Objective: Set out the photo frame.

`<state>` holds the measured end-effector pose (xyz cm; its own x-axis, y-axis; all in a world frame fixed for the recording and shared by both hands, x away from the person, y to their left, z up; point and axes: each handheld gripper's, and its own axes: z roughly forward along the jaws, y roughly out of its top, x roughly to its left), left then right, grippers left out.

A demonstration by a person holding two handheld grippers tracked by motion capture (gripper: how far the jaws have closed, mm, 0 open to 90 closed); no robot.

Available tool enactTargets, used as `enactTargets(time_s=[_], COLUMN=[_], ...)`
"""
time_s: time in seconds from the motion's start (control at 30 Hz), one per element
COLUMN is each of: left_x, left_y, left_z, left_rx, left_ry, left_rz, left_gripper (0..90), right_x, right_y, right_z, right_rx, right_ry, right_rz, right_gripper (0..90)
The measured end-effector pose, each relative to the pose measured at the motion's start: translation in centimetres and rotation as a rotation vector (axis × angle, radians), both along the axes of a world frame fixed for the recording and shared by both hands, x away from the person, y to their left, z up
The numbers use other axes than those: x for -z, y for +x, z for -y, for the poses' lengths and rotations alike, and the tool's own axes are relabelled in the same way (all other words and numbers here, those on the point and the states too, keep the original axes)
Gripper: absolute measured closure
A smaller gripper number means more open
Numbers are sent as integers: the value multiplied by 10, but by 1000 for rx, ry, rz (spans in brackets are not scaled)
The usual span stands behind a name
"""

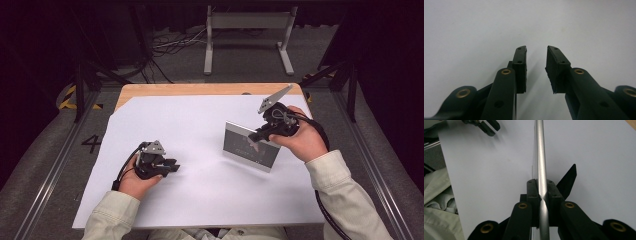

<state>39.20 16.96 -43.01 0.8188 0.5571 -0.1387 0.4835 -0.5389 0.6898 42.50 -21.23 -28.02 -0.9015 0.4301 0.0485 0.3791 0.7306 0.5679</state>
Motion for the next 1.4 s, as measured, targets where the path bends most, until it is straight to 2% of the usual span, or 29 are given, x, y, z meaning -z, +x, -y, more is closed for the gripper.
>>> enactTargets(time_s=[0.17,0.4,0.97,1.1,1.17,1.4], left_x=[0,0,2,3,3,4], left_y=[2,3,-1,-3,-3,-5], left_z=[-3,-1,-7,-9,-10,-12], left_rx=[-7,-2,-26,-30,-33,-36], left_ry=[-6,1,5,3,0,0], left_rz=[-3,-6,-16,-17,-18,-24], left_gripper=[711,710,710,709,708,707], right_x=[0,0,5,7,8,14], right_y=[8,14,27,30,31,36], right_z=[-7,-14,-27,-31,-32,-36], right_rx=[-91,-164,-293,-327,-344,-387], right_ry=[-6,-19,-19,-10,-9,-26], right_rz=[5,4,-13,-37,-34,-47], right_gripper=[843,843,843,842,842,842])
